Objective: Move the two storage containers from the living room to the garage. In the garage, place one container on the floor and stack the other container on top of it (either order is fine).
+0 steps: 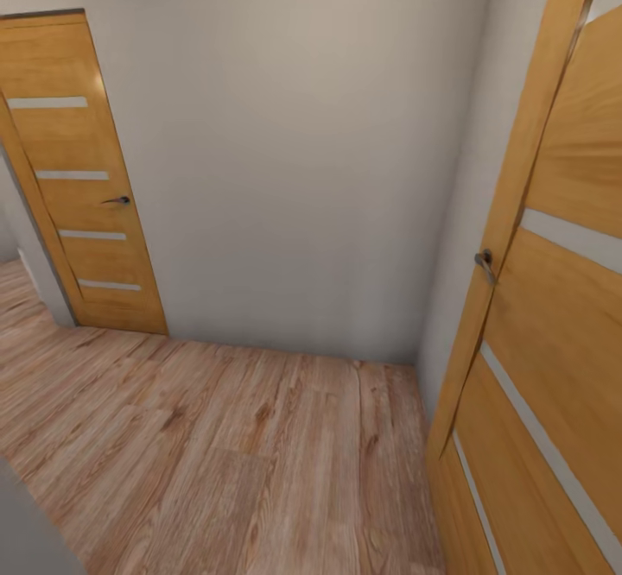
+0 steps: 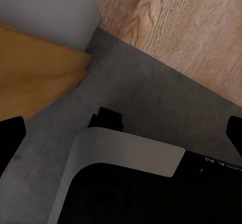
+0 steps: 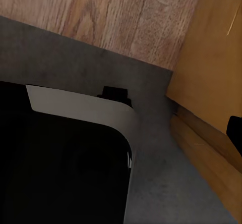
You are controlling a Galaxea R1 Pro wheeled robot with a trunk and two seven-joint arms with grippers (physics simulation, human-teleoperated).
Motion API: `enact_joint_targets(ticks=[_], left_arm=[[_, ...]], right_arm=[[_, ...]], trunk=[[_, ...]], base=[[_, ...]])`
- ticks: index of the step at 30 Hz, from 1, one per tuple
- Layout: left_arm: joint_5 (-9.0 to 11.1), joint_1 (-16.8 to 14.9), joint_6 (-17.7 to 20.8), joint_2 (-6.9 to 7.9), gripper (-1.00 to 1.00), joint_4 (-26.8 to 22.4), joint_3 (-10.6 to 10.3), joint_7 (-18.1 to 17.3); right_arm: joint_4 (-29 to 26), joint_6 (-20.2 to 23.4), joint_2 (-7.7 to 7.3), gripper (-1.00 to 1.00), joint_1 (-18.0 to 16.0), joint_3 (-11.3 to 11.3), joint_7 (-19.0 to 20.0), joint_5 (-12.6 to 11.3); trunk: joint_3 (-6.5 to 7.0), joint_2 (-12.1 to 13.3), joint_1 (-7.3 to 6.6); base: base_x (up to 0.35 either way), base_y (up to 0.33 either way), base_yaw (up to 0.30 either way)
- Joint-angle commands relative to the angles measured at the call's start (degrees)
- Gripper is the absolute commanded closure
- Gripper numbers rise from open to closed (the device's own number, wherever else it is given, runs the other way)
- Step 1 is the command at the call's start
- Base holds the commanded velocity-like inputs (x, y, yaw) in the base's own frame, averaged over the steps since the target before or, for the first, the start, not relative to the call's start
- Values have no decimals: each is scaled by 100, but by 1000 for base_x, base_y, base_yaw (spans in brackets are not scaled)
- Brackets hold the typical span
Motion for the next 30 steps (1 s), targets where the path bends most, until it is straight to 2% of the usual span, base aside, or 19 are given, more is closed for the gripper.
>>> enact_joint_targets(ticks=[1, 11, 21, 30], left_arm=[[40, -4, -16, 2, -100, 5, -28, -5], [40, -4, -14, 6, -100, 5, -28, -4], [48, 12, -15, -3, -100, 5, -28, -4], [48, 14, -6, -3, -100, 5, -28, -4]], right_arm=[[18, -33, -1, -100, -8, 27, 2, 28], [18, -33, 0, -100, -9, 27, 2, 28], [18, -31, 16, -100, -7, 44, 28, 37], [18, -33, 16, -100, -7, 45, 37, 37]], trunk=[[-6, -3, 1], [-6, -3, 1], [-6, -3, 1], [-6, -3, 1]], base=[[149, 1, 0], [290, -15, 0], [69, 0, 0], [280, 0, 0]])
